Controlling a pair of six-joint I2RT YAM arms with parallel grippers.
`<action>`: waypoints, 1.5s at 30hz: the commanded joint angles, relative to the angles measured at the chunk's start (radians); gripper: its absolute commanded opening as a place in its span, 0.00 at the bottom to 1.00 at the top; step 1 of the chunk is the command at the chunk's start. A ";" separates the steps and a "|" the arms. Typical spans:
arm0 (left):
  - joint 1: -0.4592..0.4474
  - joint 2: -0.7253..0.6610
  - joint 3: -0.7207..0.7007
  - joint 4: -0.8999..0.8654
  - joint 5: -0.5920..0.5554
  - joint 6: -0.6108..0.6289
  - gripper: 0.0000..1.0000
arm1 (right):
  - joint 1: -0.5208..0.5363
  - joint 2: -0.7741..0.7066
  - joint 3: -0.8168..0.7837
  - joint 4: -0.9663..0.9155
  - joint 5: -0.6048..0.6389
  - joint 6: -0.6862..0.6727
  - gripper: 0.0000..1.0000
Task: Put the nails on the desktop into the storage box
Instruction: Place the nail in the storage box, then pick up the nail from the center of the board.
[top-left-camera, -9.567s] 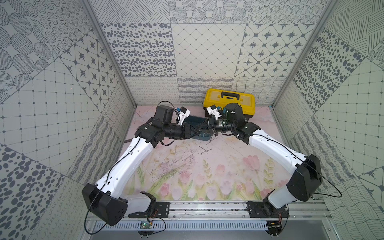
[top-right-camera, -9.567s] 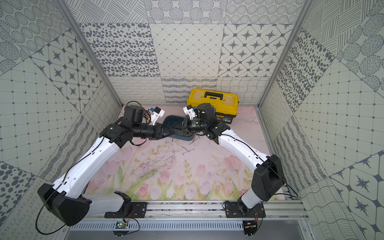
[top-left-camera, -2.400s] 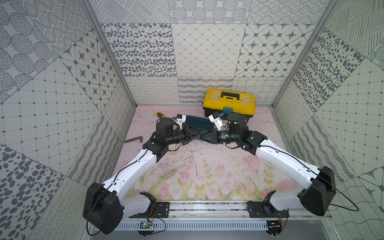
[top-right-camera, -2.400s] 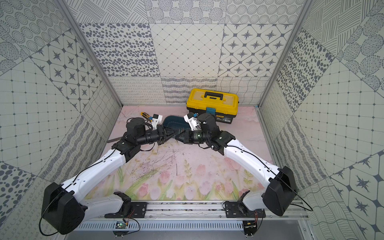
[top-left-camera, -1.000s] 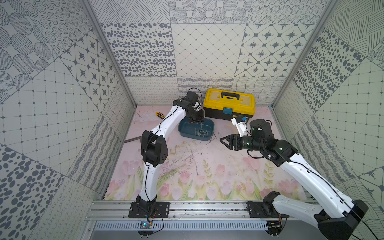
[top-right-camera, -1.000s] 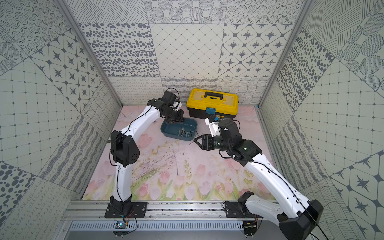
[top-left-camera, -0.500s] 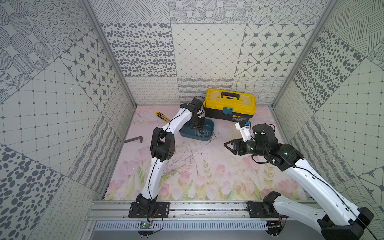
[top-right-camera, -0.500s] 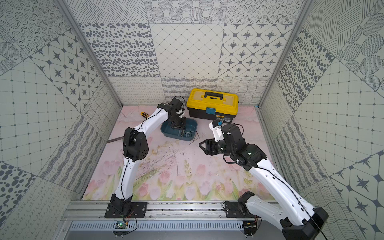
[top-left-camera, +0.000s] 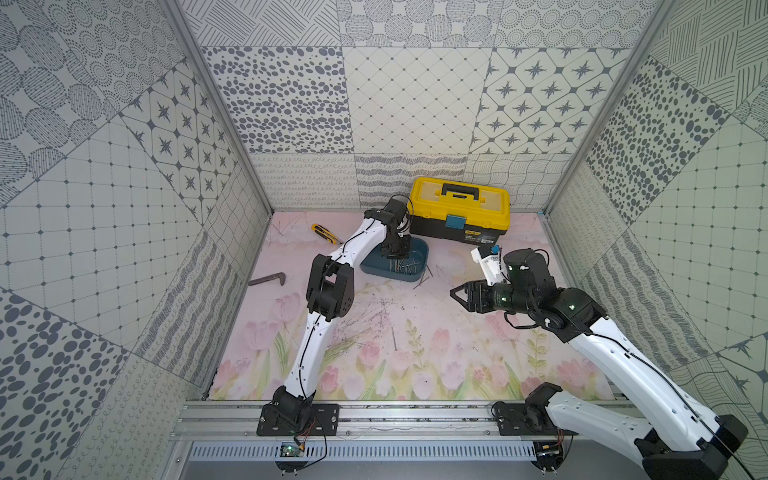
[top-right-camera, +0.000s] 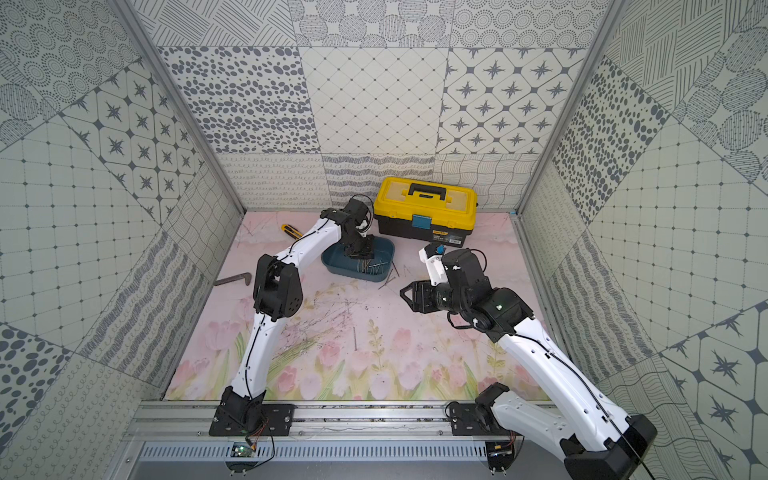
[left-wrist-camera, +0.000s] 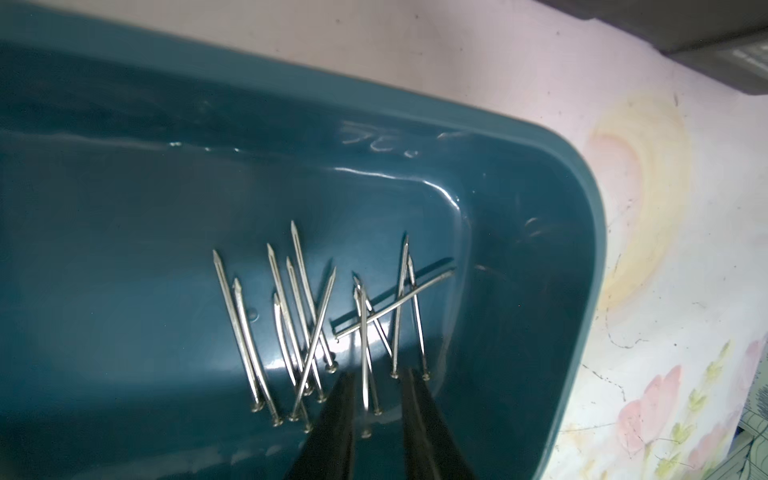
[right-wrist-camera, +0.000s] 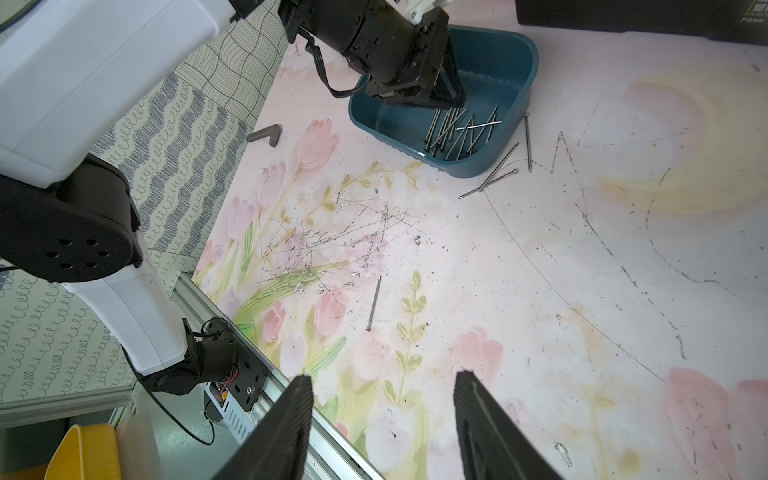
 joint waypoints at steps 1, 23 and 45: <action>-0.001 -0.028 -0.003 0.024 -0.023 -0.005 0.40 | 0.003 -0.008 0.014 0.009 -0.001 -0.011 0.60; 0.039 -1.030 -0.906 0.145 -0.038 -0.190 0.55 | 0.186 0.337 0.097 0.070 0.002 -0.008 0.55; 0.093 -1.827 -1.578 0.083 0.123 -0.439 0.82 | 0.451 0.833 0.265 -0.019 0.235 0.073 0.49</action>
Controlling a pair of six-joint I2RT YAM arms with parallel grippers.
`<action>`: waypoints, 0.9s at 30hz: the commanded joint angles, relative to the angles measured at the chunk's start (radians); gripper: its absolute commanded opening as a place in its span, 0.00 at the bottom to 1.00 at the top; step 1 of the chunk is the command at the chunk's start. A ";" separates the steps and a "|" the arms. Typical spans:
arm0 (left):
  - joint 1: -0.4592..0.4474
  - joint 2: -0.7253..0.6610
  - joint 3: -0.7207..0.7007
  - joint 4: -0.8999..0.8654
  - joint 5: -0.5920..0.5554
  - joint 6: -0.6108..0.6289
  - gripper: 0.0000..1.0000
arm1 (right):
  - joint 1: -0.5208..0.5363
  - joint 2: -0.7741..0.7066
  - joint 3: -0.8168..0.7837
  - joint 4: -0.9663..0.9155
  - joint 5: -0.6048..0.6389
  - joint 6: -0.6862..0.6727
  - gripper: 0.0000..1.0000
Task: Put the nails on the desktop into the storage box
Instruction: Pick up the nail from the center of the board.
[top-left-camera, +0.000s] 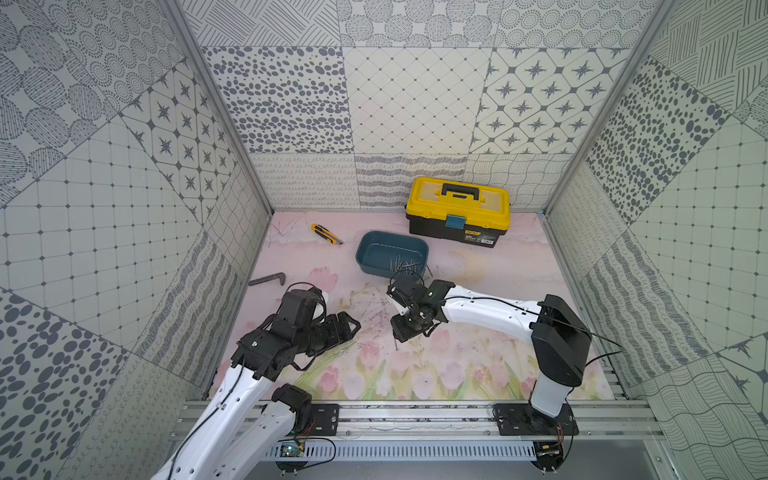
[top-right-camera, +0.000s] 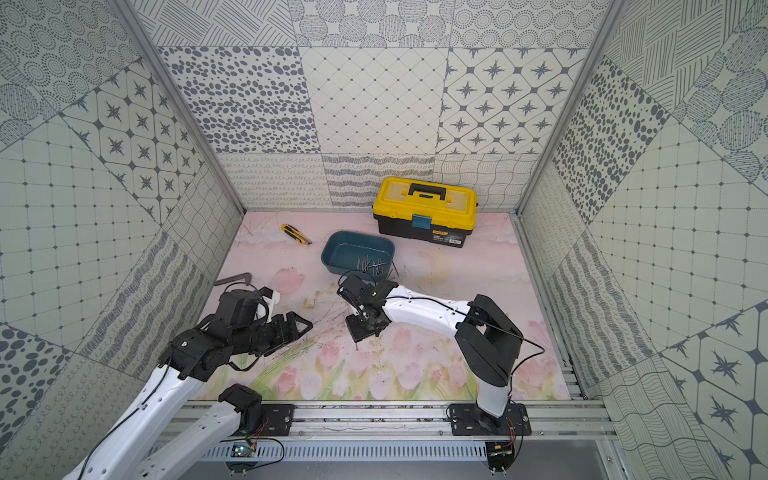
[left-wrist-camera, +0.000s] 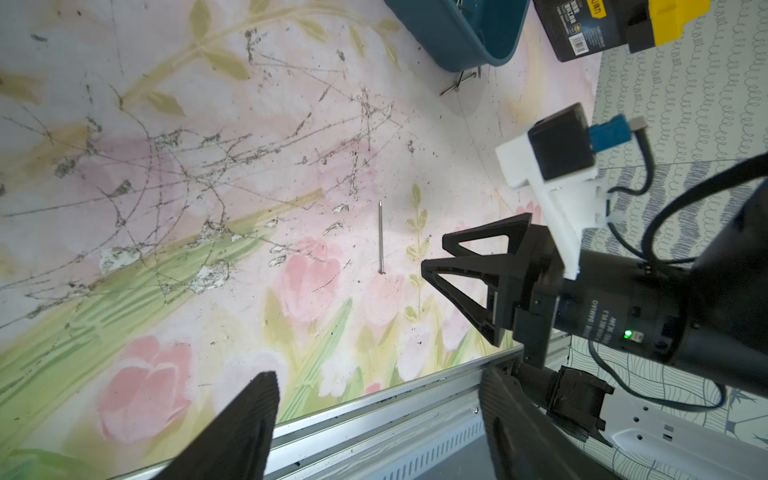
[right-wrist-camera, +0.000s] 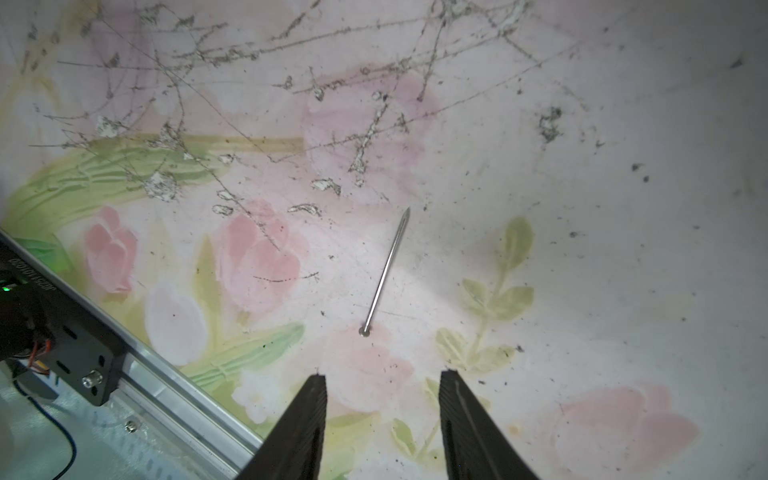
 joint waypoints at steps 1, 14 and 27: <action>0.006 -0.053 -0.037 -0.016 0.045 -0.067 0.83 | 0.031 0.030 0.032 -0.019 0.059 0.027 0.49; 0.007 -0.027 -0.032 0.003 0.037 -0.048 0.99 | 0.060 0.143 0.079 -0.039 0.096 0.047 0.40; 0.015 0.016 -0.018 -0.013 0.029 -0.017 0.99 | 0.066 0.218 0.119 -0.049 0.091 0.055 0.35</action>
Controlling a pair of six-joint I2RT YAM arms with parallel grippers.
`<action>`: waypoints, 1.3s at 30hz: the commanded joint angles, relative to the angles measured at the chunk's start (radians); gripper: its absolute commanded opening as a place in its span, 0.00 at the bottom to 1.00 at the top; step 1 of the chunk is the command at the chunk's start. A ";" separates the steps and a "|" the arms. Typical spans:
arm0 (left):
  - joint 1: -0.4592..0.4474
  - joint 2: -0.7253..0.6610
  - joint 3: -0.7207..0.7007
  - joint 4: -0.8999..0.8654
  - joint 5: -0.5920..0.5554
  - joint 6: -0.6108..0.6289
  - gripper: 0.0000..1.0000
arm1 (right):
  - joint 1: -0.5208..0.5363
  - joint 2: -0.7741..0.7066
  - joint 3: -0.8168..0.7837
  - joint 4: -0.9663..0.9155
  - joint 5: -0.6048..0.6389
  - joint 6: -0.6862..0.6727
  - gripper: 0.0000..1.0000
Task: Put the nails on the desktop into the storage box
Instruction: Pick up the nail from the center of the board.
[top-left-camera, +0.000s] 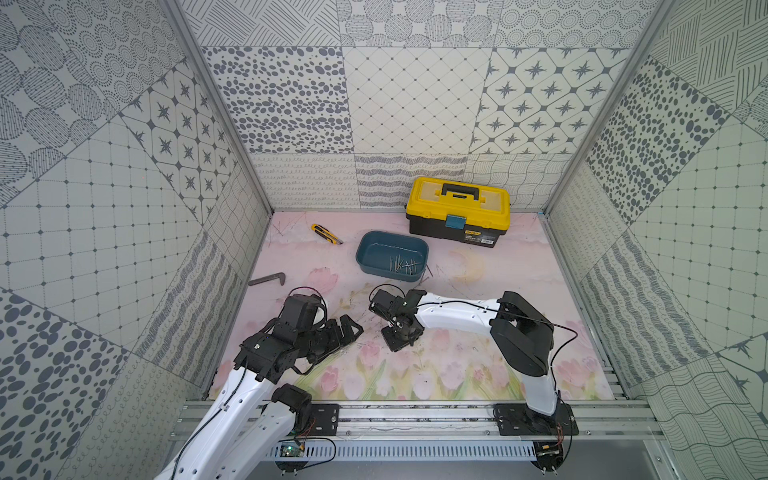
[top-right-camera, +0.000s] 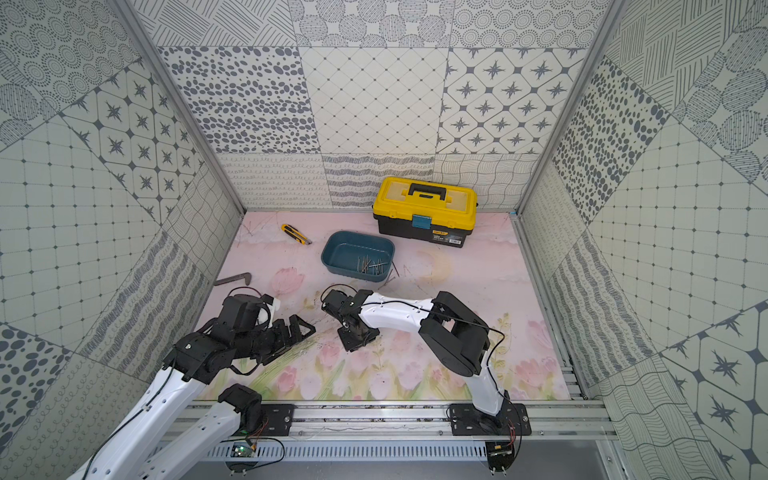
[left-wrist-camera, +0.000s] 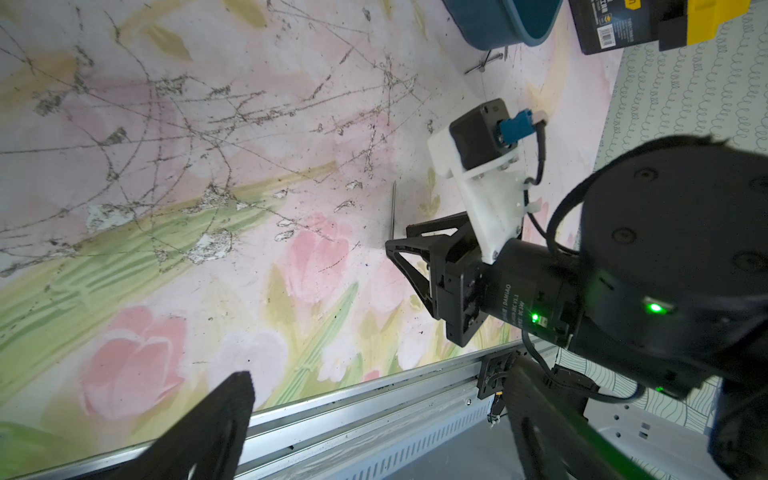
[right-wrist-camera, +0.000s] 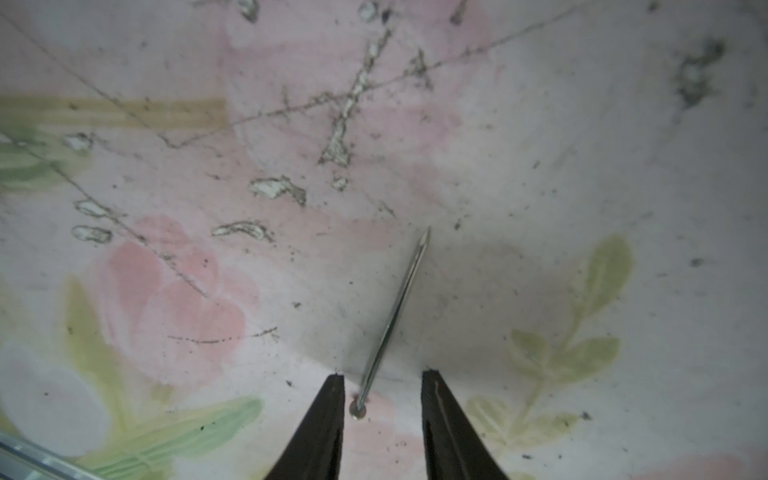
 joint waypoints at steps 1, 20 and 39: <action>0.011 0.006 0.016 -0.009 0.006 0.031 0.99 | 0.008 0.025 0.021 -0.007 0.006 0.010 0.35; 0.029 0.074 -0.014 0.081 0.024 -0.023 0.99 | 0.004 -0.028 0.003 -0.030 0.025 -0.044 0.00; 0.014 0.146 -0.110 0.921 0.335 -0.309 0.99 | -0.353 -0.567 -0.131 0.104 -0.349 0.016 0.00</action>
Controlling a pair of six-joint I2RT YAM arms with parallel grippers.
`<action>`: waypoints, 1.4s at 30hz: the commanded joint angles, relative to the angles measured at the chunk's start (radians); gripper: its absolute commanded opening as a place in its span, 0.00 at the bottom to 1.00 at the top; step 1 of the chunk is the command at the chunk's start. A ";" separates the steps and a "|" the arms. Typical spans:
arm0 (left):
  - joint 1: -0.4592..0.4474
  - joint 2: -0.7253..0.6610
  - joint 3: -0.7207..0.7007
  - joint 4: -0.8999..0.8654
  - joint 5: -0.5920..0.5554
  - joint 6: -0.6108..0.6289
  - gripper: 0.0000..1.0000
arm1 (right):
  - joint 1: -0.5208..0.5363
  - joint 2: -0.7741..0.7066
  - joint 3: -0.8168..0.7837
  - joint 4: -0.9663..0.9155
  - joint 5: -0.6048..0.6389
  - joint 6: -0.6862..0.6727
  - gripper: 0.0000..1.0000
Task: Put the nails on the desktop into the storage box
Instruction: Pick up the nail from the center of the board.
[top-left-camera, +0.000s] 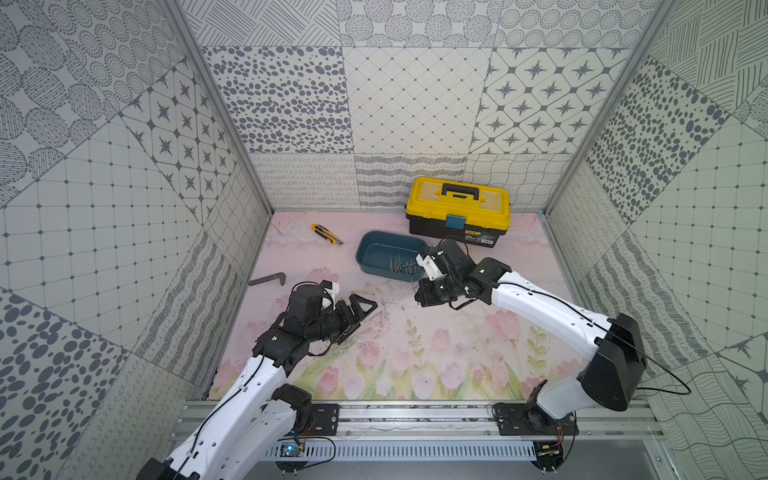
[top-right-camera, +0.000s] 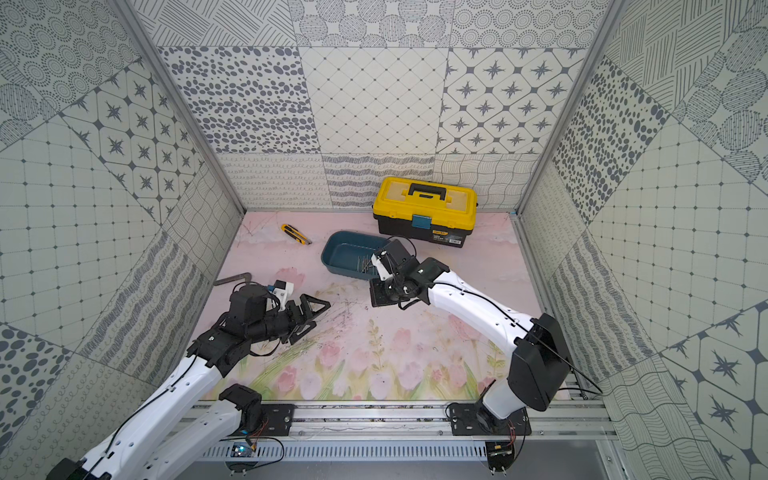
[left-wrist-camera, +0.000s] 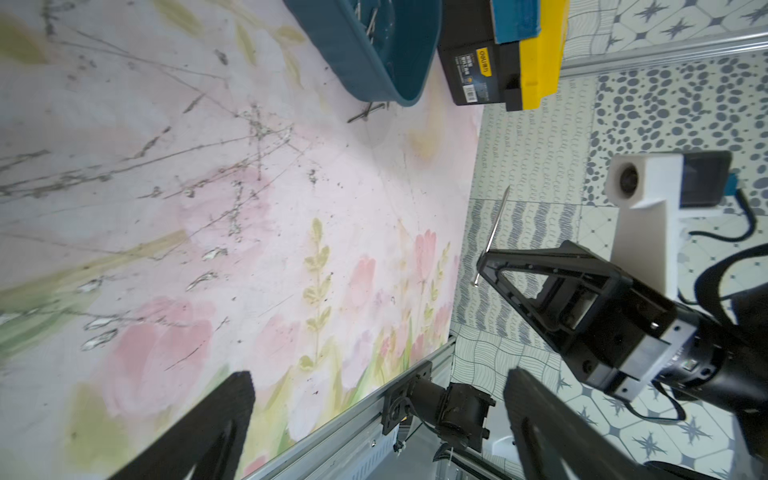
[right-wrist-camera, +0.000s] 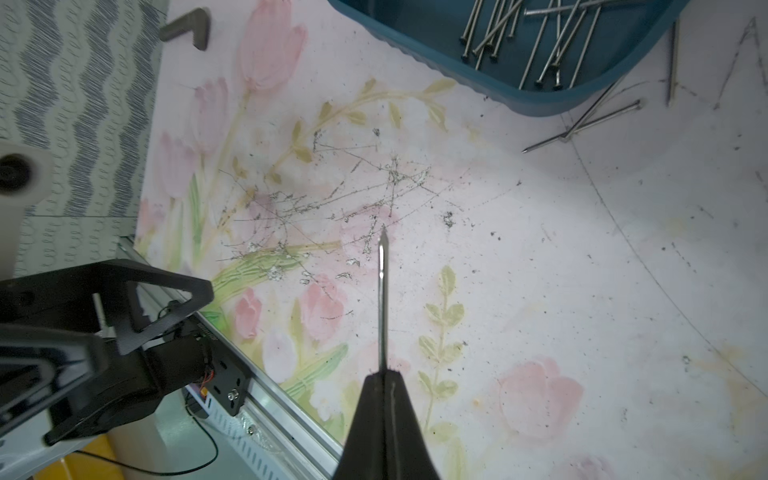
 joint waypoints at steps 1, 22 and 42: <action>-0.012 0.062 0.022 0.388 0.165 -0.104 0.99 | -0.039 -0.072 -0.006 0.035 -0.123 0.024 0.00; -0.137 0.332 0.254 0.566 0.233 -0.094 0.94 | -0.084 -0.217 -0.032 0.227 -0.429 0.197 0.00; -0.144 0.422 0.362 0.446 0.195 0.001 0.61 | -0.054 -0.218 -0.059 0.308 -0.504 0.259 0.00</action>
